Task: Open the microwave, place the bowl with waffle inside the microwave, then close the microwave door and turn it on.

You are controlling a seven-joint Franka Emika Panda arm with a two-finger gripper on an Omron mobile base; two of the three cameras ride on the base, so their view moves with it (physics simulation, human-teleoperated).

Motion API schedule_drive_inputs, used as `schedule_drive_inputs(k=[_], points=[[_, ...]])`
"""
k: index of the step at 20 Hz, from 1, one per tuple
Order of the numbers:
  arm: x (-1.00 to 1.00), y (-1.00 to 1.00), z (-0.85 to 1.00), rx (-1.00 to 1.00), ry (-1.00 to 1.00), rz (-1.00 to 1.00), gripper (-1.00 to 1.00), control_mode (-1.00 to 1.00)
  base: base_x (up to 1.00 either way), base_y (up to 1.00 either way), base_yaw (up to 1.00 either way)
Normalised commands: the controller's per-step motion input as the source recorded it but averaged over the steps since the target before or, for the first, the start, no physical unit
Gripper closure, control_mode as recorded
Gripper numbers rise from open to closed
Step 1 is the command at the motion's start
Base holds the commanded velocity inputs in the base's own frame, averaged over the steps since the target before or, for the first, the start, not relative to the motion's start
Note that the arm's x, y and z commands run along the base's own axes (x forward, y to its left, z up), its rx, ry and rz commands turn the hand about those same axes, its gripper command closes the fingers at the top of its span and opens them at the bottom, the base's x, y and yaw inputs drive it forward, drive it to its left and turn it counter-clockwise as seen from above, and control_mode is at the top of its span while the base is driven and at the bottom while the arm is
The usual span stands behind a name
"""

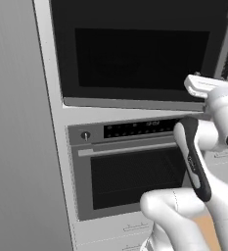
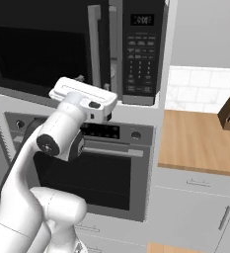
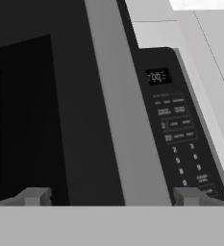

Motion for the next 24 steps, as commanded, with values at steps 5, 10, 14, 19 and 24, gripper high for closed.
schedule_drive_inputs(k=[5,10,14,19,24], points=[[0.28,-0.23,0.0,0.0,0.0,0.0,-1.0,-1.0,0.0,0.0,0.0],[0.29,-0.21,0.0,0.0,0.0,0.0,-1.0,-1.0,0.0,0.0,0.0],[0.34,-0.16,0.0,0.0,0.0,0.0,-1.0,-1.0,0.0,0.0,0.0],[0.36,-0.04,0.0,0.0,0.0,0.0,-1.0,-1.0,0.0,0.0,0.0],[0.39,0.0,0.0,0.0,-0.01,0.0,-1.0,-1.0,0.0,0.0,0.0]])
